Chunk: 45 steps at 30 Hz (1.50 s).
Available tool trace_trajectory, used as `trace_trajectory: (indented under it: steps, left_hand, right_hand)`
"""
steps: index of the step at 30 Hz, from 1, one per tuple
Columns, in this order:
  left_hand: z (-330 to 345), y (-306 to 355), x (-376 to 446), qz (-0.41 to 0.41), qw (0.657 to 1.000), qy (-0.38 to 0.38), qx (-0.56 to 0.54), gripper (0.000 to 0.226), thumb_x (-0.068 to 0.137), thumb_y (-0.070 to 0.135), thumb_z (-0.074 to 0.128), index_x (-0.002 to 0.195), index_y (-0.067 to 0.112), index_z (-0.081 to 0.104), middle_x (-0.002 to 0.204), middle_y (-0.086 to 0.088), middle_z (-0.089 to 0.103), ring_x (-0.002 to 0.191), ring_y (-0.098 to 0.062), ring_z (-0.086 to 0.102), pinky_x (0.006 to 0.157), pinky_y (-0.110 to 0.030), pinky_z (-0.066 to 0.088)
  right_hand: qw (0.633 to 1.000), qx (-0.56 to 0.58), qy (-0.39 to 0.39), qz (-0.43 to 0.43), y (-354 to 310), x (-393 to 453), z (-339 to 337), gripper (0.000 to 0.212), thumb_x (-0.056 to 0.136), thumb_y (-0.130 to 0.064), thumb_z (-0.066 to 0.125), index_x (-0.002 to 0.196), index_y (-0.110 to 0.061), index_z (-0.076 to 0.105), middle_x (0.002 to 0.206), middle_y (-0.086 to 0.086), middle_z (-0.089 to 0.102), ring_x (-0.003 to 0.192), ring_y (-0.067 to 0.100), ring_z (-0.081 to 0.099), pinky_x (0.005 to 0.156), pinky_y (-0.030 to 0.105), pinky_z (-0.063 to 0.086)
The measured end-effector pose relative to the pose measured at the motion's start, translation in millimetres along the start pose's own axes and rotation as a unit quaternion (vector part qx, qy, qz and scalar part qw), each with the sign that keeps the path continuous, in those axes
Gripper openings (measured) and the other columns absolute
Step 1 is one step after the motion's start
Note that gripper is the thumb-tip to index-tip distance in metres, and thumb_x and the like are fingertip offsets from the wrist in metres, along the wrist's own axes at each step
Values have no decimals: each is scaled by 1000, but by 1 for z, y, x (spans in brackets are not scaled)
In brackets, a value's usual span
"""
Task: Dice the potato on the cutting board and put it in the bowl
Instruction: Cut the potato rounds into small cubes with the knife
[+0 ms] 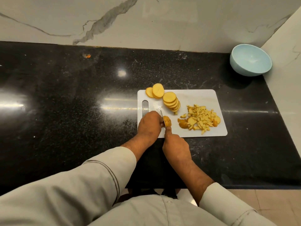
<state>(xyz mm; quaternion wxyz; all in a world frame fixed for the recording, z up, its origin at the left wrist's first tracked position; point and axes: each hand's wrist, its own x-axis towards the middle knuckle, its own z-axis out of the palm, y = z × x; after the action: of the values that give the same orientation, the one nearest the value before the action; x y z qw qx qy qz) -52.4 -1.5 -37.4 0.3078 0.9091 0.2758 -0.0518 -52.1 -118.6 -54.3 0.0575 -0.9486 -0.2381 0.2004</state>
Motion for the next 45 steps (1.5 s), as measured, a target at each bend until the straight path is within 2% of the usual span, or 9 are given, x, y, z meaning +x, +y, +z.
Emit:
trace_trajectory:
  steps: [3,7,15,21,25,31,35,39,45]
  left_hand:
    - [0,2,-1,-4,1000,12,17,23,84,7,61,63,16,57,61,2,46,62,-20,48,57,-26,35]
    - [-2,7,1,2,999,20,49,9,87,9,61,84,10,69,81,-7,63,78,-25,61,61,-29,43]
    - [0,2,0,-2,1000,8,24,10,88,15,64,90,9,72,86,-7,64,85,-26,62,66,-28,43]
    - [-3,-4,7,-51,997,12,-65,32,86,26,68,116,17,66,113,-7,65,104,-29,60,84,-33,48]
    - [4,19,12,-30,999,25,27,38,83,55,63,82,18,57,90,-6,62,86,-28,61,64,-31,40]
    - [9,34,12,45,985,32,165,18,92,29,60,102,14,61,104,-8,63,93,-28,63,66,-33,42]
    - [10,28,4,165,952,-44,254,17,94,15,52,107,8,61,109,-12,54,101,-31,56,73,-38,45]
    - [-8,9,17,271,923,-111,250,20,93,19,53,109,13,63,106,-8,55,102,-26,53,74,-33,43]
    - [-12,2,18,177,961,-73,198,22,90,19,56,105,10,69,99,-9,56,97,-28,56,77,-34,44]
  right_hand:
    - [1000,-2,-1,-2,2,1,3,63,94,-11,39,151,-14,13,93,7,63,82,26,64,61,34,41]
    - [1000,0,-17,-5,4,-11,5,63,95,-13,39,150,-19,10,101,6,62,86,27,65,70,41,49]
    - [999,-31,-43,-8,25,-57,11,59,100,-18,31,152,-19,4,108,5,62,90,24,64,71,37,47]
    - [999,38,24,12,42,-62,-8,53,103,-32,28,152,-28,9,81,-6,56,75,16,62,69,36,55]
    - [996,54,54,40,53,-56,-17,51,104,-33,29,152,-27,15,71,-9,48,65,12,56,63,31,50]
    - [996,64,45,47,63,-48,-17,49,103,-33,31,151,-28,20,68,-9,46,66,12,57,65,34,52]
    - [996,59,44,41,66,-44,-13,50,103,-34,30,151,-28,19,66,-11,46,61,9,53,60,29,50]
    - [998,60,30,21,61,-37,-9,51,103,-34,30,151,-28,17,71,-11,47,66,11,57,60,29,47]
    - [997,68,39,16,48,-26,-8,52,103,-34,30,152,-28,15,94,-4,64,84,17,64,73,36,52]
